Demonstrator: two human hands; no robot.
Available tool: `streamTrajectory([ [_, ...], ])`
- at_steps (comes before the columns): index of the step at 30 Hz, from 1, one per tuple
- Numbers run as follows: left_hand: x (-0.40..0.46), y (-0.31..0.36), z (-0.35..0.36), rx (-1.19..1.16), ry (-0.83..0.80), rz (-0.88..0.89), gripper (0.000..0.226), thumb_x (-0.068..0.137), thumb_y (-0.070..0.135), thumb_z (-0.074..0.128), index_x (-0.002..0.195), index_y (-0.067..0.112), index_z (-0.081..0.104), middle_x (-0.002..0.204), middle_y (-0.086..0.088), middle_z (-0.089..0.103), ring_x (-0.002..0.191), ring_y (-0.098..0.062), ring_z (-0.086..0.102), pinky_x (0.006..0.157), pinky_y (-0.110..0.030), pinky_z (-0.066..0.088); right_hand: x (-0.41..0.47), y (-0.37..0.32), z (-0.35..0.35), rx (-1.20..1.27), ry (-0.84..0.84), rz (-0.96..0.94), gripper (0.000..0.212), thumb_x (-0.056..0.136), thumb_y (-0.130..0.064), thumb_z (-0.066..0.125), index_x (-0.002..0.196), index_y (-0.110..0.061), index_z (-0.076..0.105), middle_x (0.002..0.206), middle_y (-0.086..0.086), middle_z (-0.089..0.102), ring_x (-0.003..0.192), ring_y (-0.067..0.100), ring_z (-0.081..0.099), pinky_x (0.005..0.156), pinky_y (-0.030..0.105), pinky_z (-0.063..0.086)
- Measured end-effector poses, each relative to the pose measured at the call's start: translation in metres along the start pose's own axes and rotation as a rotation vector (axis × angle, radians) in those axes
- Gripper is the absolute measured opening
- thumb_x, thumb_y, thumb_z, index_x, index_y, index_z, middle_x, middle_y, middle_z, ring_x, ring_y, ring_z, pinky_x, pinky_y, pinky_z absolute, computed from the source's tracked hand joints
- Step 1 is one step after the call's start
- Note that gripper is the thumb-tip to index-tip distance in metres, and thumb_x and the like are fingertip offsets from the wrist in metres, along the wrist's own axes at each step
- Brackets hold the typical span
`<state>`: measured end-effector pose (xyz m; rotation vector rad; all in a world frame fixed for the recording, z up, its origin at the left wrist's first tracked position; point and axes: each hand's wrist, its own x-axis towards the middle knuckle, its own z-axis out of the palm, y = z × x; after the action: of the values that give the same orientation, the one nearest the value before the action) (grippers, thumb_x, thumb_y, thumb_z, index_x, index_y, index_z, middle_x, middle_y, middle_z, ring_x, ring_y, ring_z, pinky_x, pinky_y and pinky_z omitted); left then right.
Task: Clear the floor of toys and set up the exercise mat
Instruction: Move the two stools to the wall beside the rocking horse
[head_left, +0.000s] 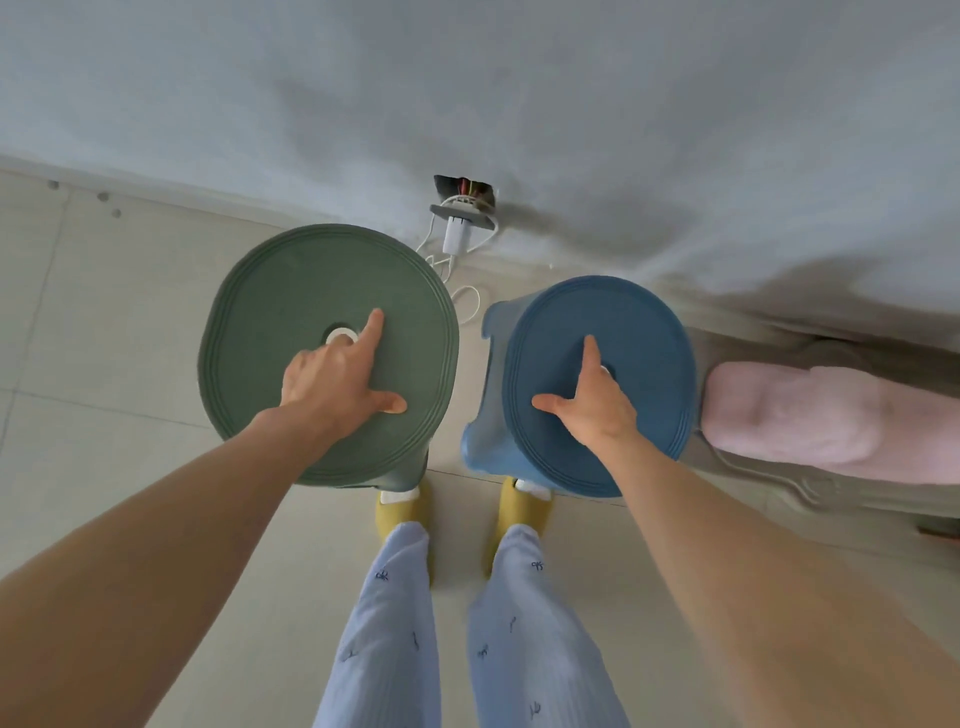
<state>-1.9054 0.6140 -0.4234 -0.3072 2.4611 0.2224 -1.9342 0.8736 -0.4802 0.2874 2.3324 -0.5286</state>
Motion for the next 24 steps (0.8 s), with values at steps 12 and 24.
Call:
streamTrajectory([
  [12,0.057,0.010,0.062,-0.036,0.041,-0.047,0.104,0.070,0.054,0.070,0.147,0.027,0.006,0.117,-0.014,0.052,0.100,-0.041,0.055,0.077,-0.040,0.038,0.105,0.032,0.053,-0.033,-0.113,0.011,0.098,0.084,-0.029,0.066,0.148,-0.022,-0.009,0.143,0.017,0.033,0.126,0.037,0.040,0.097,0.049,0.037],
  [24,0.068,0.022,0.074,-0.036,0.032,-0.057,0.104,0.070,0.055,0.069,0.147,0.027,0.005,0.107,-0.011,0.053,0.096,-0.037,0.055,0.072,-0.034,0.030,0.140,0.035,0.060,0.052,-0.094,0.057,0.099,0.083,-0.023,0.068,0.148,-0.020,-0.006,0.139,0.019,0.036,0.125,0.039,0.039,0.098,0.049,0.036],
])
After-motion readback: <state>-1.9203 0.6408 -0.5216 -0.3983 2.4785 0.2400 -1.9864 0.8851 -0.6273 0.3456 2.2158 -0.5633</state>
